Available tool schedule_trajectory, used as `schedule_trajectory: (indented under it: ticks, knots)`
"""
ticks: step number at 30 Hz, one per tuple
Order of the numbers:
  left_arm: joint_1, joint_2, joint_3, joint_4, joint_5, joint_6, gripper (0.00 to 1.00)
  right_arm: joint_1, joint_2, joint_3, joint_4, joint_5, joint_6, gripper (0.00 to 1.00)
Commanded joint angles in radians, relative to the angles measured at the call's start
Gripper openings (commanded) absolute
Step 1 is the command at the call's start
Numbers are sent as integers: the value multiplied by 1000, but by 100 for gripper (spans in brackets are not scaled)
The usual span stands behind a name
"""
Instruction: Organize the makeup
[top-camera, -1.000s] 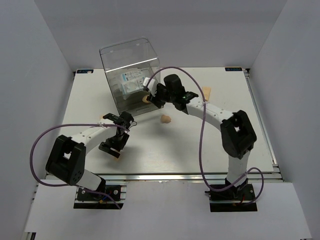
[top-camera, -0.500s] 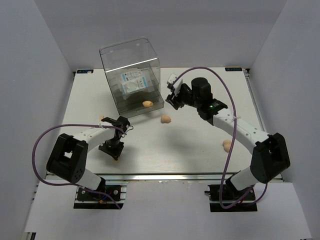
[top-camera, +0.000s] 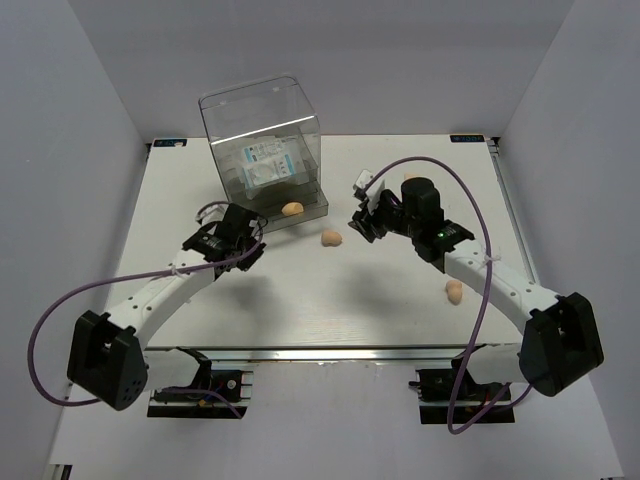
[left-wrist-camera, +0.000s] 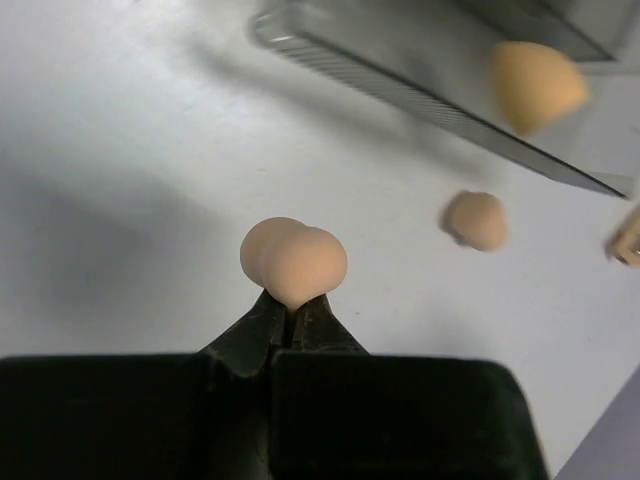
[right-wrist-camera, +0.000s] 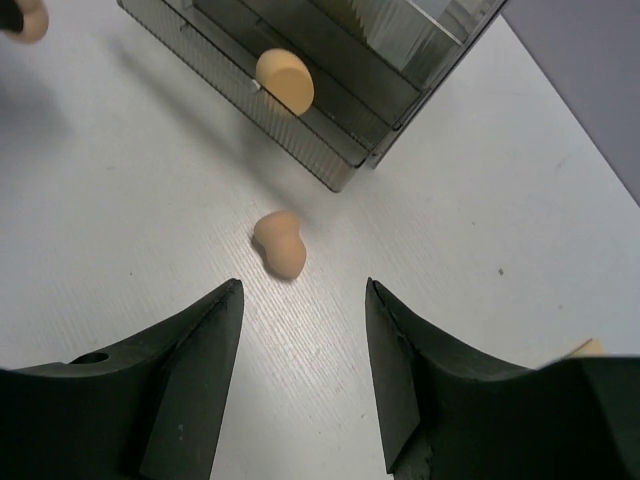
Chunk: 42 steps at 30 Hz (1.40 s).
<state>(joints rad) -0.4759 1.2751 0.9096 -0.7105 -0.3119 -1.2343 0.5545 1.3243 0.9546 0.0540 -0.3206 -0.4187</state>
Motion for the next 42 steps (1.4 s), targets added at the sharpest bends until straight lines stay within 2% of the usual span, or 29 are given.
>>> schedule_trajectory:
  ticks: [1, 5, 7, 9, 12, 15, 16, 19, 21, 22, 24, 26, 28, 30, 32, 38, 42]
  knots:
    - [-18, -52, -12, 198, 31, 255, 0, -16, -36, -37, 26, -28, -11, 57]
    - [-79, -46, 14, 247, 24, 445, 0, -24, -46, -53, 35, -29, -17, 57]
    - [-128, -36, 43, 255, -33, 551, 0, -25, -48, -60, 38, -29, -17, 58]
    - [-138, -29, 54, 281, -116, 575, 0, -27, -48, -66, 40, -29, -17, 58]
    - [-138, -25, 51, 347, -213, 500, 0, -27, -50, -70, 44, -29, -14, 58]
    - [-136, 13, 61, 428, -219, 374, 0, -28, -60, -80, 47, -25, -14, 58]
    - [-135, 30, 70, 428, -225, 275, 0, -28, -62, -85, 49, -21, -14, 58]
    - [-125, 102, 112, 440, -231, 132, 0, -28, -69, -102, 49, -21, -14, 58]
    - [-112, 148, 138, 473, -221, 76, 1, -28, -70, -112, 46, -23, -15, 59]
    - [-106, 164, 150, 471, -222, 49, 3, -28, -65, -116, 46, -21, -15, 60]
    - [-87, 194, 192, 436, -220, -31, 3, -28, -50, -122, 44, -20, -11, 71]
    - [-69, 227, 210, 395, -219, -86, 14, -28, -30, -120, 44, -21, 18, 77]
    - [-53, 234, 207, 393, -202, -149, 19, -28, 15, -105, 37, -37, 67, 77]
    - [-32, 234, 192, 422, -190, -184, 35, -28, 62, -93, 37, -54, 96, 77]
    - [-14, 236, 189, 440, -173, -194, 42, -28, 90, -73, 43, -60, 126, 77]
    - [-1, 213, 192, 439, -116, -195, 57, -28, 228, -13, 69, -61, 124, 77]
    - [-3, 146, 155, 451, -82, -195, 66, -28, 346, 99, 70, -81, 141, 78]
